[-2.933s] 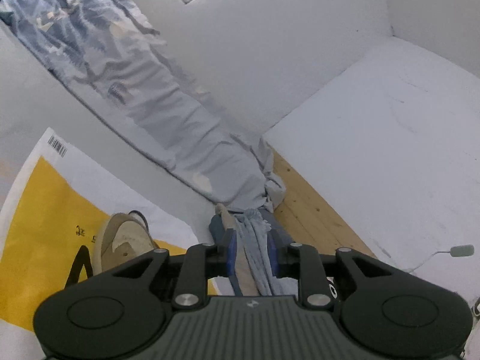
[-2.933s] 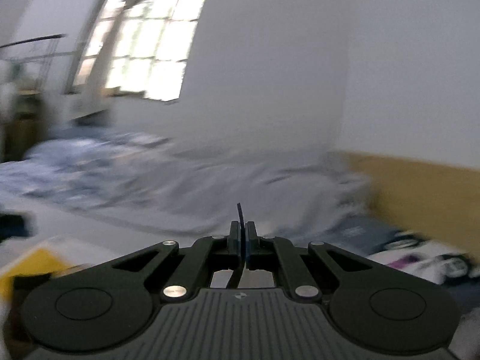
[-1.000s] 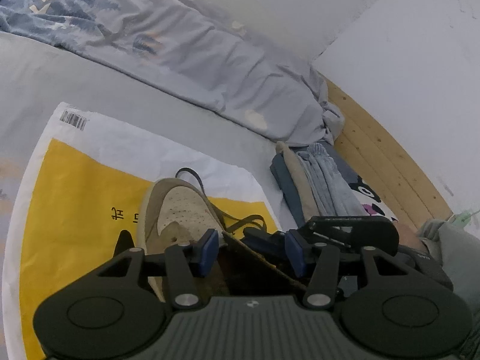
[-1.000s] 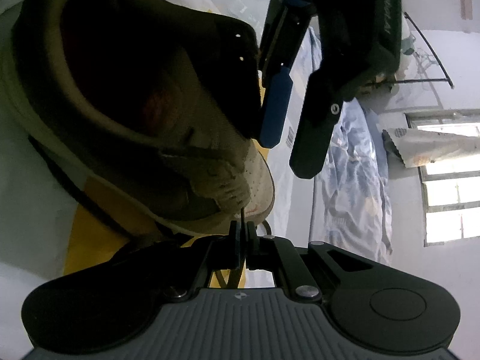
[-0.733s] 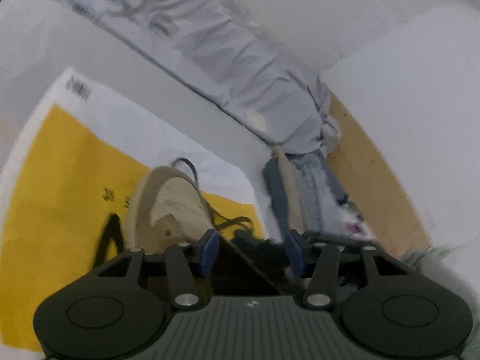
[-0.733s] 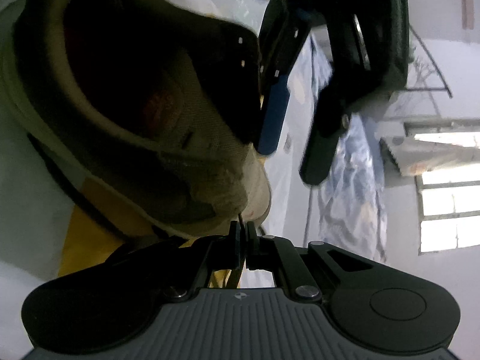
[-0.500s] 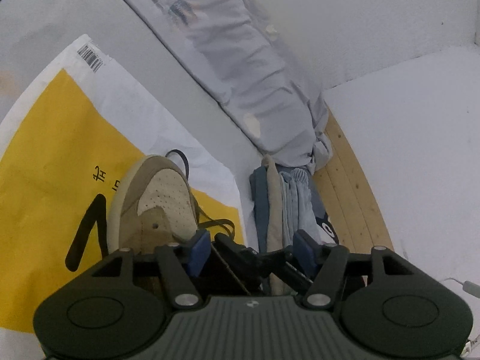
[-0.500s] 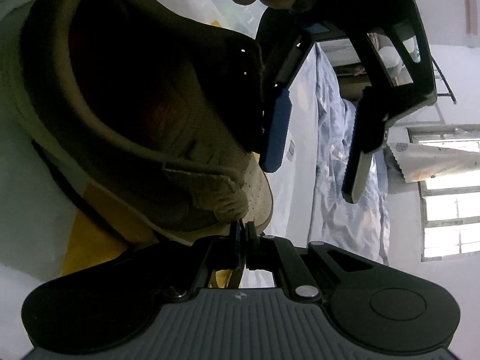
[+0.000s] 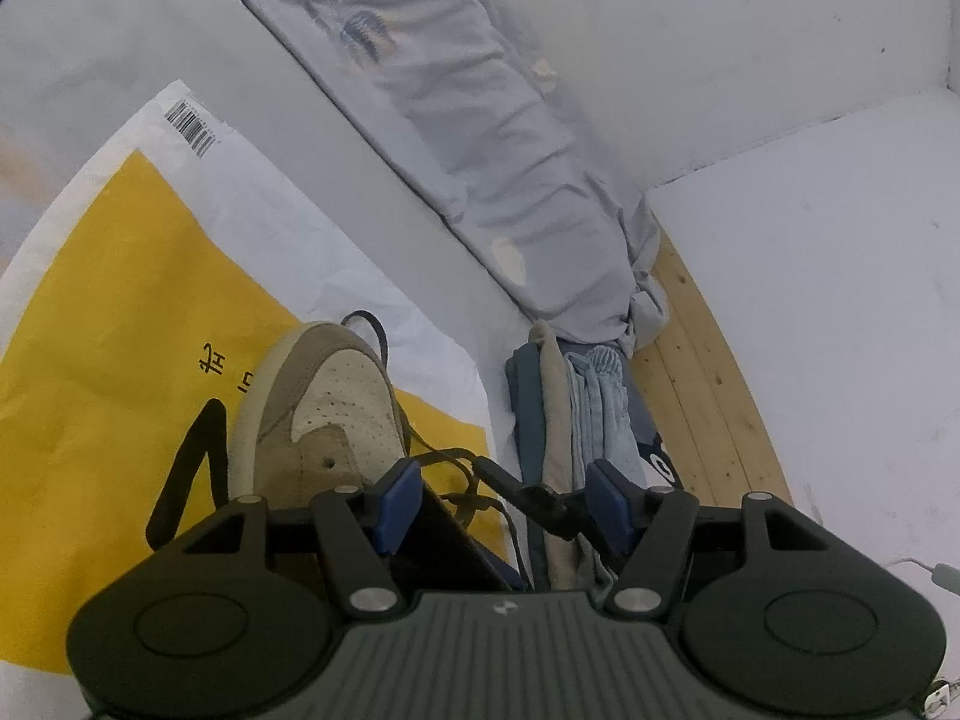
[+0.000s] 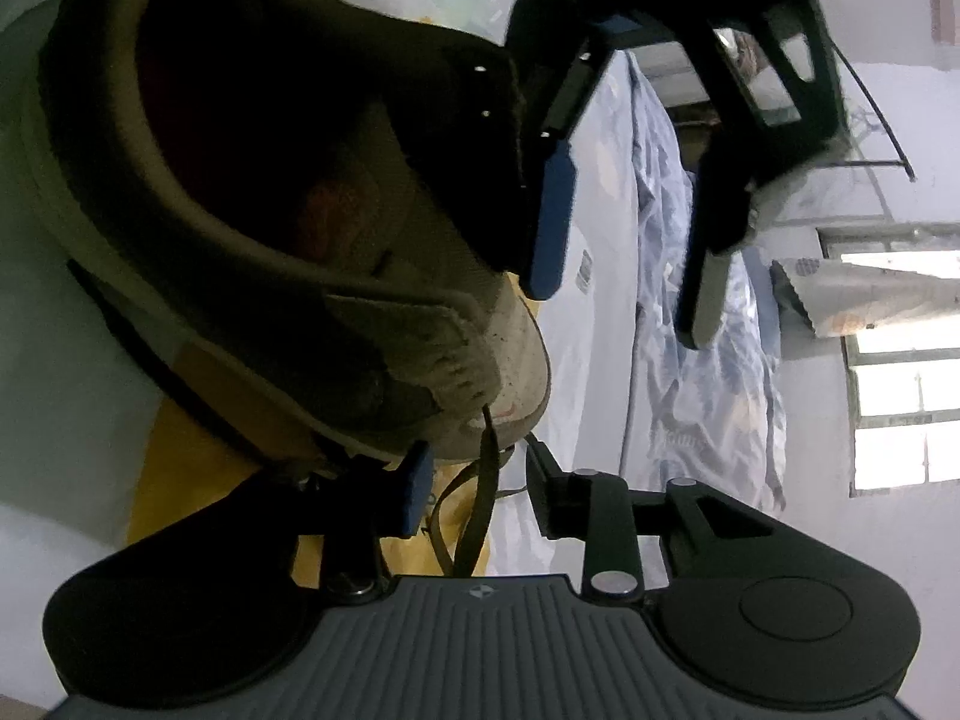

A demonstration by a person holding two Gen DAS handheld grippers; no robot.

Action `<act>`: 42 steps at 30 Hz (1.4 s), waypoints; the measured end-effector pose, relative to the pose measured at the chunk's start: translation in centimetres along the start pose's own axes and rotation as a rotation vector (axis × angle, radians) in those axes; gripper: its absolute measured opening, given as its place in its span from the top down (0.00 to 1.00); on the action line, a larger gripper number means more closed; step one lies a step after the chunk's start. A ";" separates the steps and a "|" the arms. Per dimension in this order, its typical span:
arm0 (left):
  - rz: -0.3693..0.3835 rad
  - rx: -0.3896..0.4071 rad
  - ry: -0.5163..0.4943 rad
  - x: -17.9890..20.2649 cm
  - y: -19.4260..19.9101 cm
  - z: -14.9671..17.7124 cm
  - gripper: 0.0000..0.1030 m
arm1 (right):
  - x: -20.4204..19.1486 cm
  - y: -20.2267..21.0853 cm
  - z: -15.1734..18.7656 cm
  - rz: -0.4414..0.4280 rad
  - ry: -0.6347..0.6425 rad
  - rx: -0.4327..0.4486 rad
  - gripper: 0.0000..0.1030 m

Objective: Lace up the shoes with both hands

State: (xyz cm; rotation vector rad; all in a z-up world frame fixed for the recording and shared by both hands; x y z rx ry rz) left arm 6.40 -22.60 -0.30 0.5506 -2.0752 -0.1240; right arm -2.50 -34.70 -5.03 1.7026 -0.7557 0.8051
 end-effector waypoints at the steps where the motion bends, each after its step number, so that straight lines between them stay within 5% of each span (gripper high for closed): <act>1: 0.001 0.000 0.001 0.0 0.0 0.0 0.42 | 0.1 -0.1 0.0 0.001 -0.003 -0.002 0.69; 5: 0.009 0.002 0.006 0.0 0.2 -0.1 0.42 | 0.2 -0.1 -0.1 0.006 -0.003 -0.015 0.96; 18: 0.028 0.007 0.014 0.0 0.1 -0.2 0.42 | -0.6 0.3 -1.1 0.001 0.041 0.006 0.97; 21: 0.029 0.019 0.001 0.2 0.4 -0.3 0.42 | -0.5 0.4 -0.9 -0.008 0.018 -0.017 0.87; 24: 0.038 0.048 -0.020 0.6 0.9 -0.6 0.42 | -0.3 1.2 -0.7 -0.005 -0.008 -0.027 0.55; 33: 0.008 0.146 -0.179 3.2 3.2 -2.1 0.42 | 2.9 5.8 -2.0 0.038 -0.223 -0.054 0.49; 37: -0.044 0.201 -0.353 5.1 4.6 -2.5 0.42 | 5.8 9.3 -2.4 0.142 -0.432 -0.073 0.49; 40: -0.130 0.271 -0.540 6.6 5.5 -2.4 0.44 | 9.1 11.3 -2.5 0.275 -0.720 -0.066 0.37; 42: -0.171 0.239 -0.629 7.1 5.1 -1.9 0.44 | 11.0 12.1 -2.4 0.352 -0.915 -0.051 0.34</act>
Point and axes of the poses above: each gripper's, at about its wrist camera, not at the fingertips, and y roughly against the way its jaws point, x to its right, z to its underside, the point moved 8 cm from there along -y, roughly the way its jaws point, and after that the axes turned 12 degrees about -y, right-handed, at the moved point
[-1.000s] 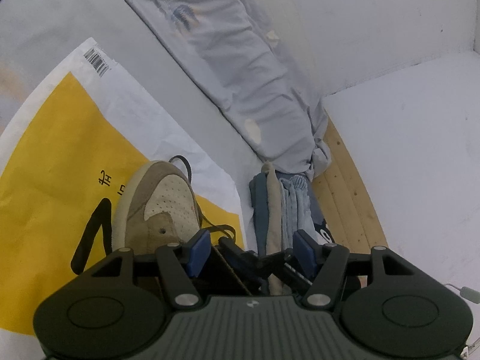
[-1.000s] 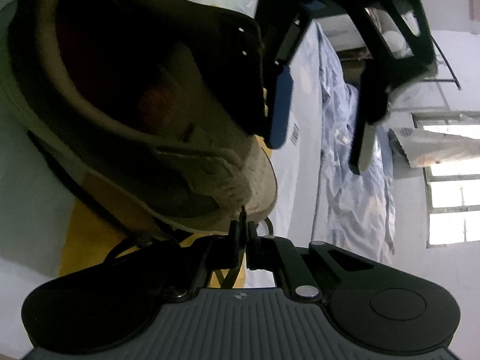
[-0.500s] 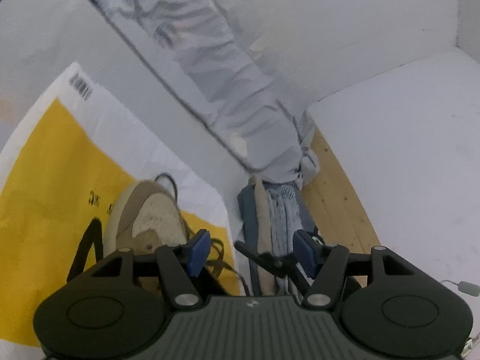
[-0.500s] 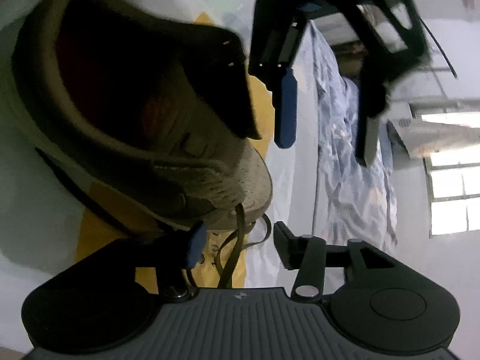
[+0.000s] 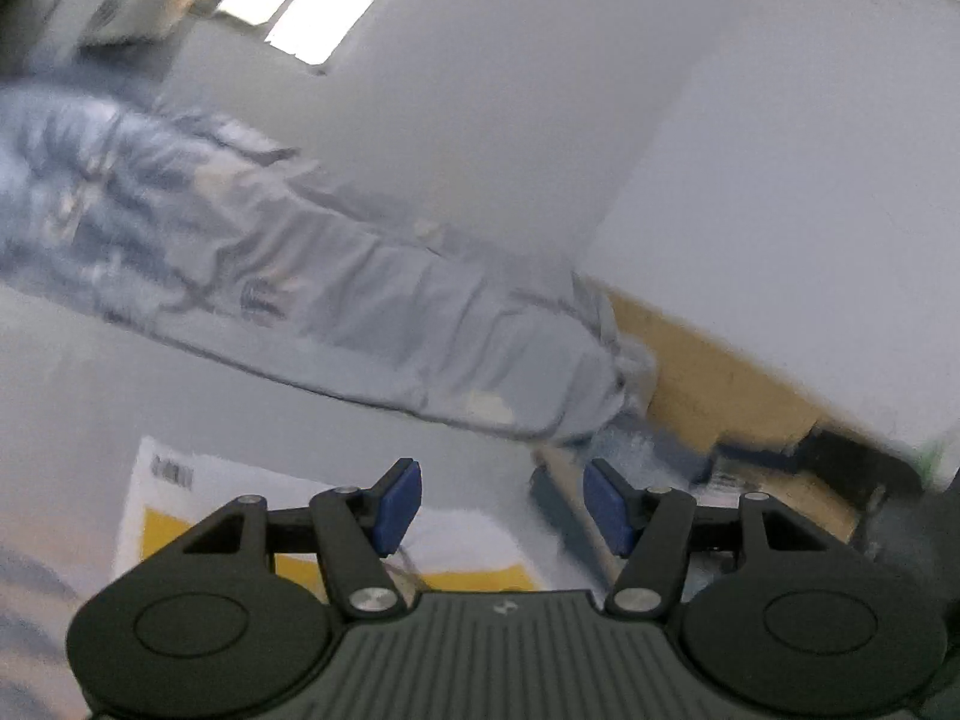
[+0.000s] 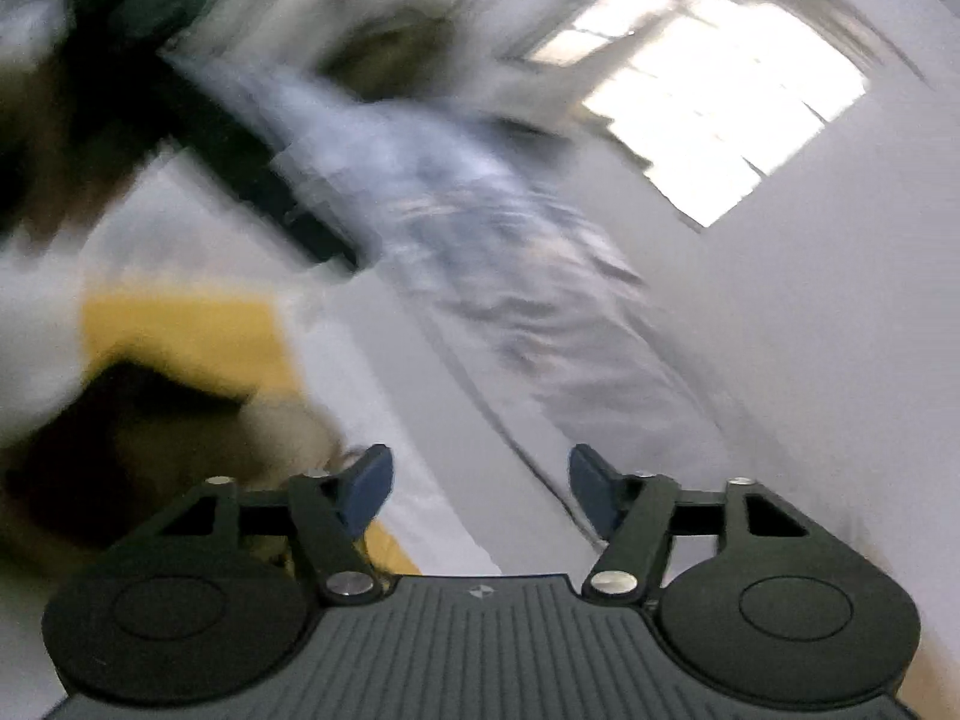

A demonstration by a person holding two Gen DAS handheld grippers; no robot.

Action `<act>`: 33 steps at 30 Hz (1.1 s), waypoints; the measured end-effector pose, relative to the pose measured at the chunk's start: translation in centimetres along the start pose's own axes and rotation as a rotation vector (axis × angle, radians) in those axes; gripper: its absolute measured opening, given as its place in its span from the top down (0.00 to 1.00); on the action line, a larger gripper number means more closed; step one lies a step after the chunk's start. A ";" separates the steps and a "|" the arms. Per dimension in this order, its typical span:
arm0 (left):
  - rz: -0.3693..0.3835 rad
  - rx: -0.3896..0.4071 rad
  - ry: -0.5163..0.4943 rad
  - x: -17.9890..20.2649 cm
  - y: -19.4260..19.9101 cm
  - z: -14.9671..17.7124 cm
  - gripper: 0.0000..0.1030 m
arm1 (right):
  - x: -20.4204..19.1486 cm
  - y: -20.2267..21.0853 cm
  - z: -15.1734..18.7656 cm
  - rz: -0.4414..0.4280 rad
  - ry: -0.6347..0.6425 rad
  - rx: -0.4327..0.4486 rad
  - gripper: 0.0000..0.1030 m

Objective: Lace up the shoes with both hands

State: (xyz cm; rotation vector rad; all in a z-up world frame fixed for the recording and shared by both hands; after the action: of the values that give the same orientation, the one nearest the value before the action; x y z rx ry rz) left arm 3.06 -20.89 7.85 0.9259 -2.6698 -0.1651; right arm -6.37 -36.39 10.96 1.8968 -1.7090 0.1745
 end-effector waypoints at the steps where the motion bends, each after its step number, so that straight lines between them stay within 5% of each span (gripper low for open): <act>1: -0.019 -0.022 -0.051 0.4 -0.2 0.3 0.44 | 0.7 0.2 -0.6 0.034 -0.115 0.010 0.34; 5: -0.036 -0.108 -0.297 2.6 -1.1 1.7 0.49 | 2.4 0.3 -0.3 0.071 -0.533 0.009 0.34; 9: -0.019 -0.241 -0.568 4.7 -2.9 4.2 0.59 | 1.6 0.0 1.0 0.011 -0.585 0.052 0.34; 12: -0.034 -0.314 -0.615 4.8 -4.1 5.7 0.71 | 2.1 -0.3 2.7 0.020 -0.644 0.003 0.34; 22: -0.023 -0.473 -0.748 5.7 -7.1 8.6 0.72 | 2.1 -0.4 4.5 -0.033 -0.721 0.005 0.34; 33: -0.050 -0.525 -0.815 5.9 -8.6 9.8 0.72 | 0.3 -0.6 5.1 -0.099 -0.749 -0.031 0.34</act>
State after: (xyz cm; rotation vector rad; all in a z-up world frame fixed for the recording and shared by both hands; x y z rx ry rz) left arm 0.50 -31.21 -1.67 0.8569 -2.9982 -1.4478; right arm -7.14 -39.18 6.67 2.1672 -2.0322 -0.6789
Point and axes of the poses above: each gripper's, at about its wrist camera, not at the fingertips, and y roughly against the way its jaws point, x to its right, z to its underside, the point moved 8 cm from there along -y, roughly the way its jaws point, and after that the axes turned 12 degrees about -y, right-handed, at the moved point
